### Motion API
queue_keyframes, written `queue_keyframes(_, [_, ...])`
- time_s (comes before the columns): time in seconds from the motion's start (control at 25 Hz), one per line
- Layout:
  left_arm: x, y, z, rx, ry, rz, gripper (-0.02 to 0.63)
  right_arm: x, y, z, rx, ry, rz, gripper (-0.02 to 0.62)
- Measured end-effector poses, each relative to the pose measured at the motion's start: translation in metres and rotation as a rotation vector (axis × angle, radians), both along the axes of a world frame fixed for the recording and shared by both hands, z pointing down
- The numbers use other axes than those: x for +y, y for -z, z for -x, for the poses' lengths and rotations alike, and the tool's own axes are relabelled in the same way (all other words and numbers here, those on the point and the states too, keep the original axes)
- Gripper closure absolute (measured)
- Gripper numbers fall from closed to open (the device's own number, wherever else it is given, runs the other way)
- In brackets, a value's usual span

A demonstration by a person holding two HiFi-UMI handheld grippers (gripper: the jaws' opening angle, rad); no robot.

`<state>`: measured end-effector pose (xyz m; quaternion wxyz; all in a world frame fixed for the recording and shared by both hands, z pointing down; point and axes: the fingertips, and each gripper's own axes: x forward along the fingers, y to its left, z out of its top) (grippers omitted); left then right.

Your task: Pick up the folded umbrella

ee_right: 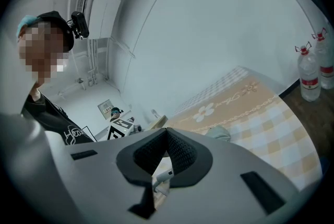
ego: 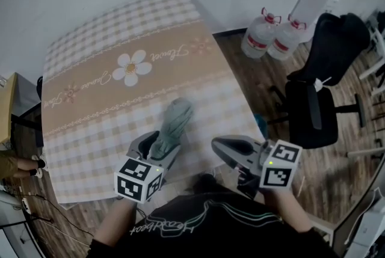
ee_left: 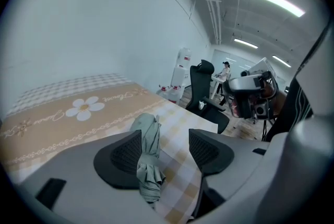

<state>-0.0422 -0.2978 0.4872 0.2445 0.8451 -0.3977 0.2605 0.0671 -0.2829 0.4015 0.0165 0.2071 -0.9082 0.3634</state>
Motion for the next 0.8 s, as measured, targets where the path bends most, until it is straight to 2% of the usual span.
queue_keyframes(0.32, [-0.012, -0.053, 0.010, -0.069, 0.064, 0.090, 0.301, -0.018, -0.016, -0.012, -0.001, -0.005, 0.048, 0.584])
queue_keyframes(0.56, [-0.019, -0.086, 0.014, -0.236, 0.043, 0.085, 0.287, -0.028, -0.024, -0.019, -0.003, -0.010, 0.071, 0.585])
queue_keyframes(0.8, [-0.017, -0.117, 0.012, -0.246, 0.042, 0.172, 0.282, -0.035, -0.032, -0.027, -0.005, -0.029, 0.093, 0.584])
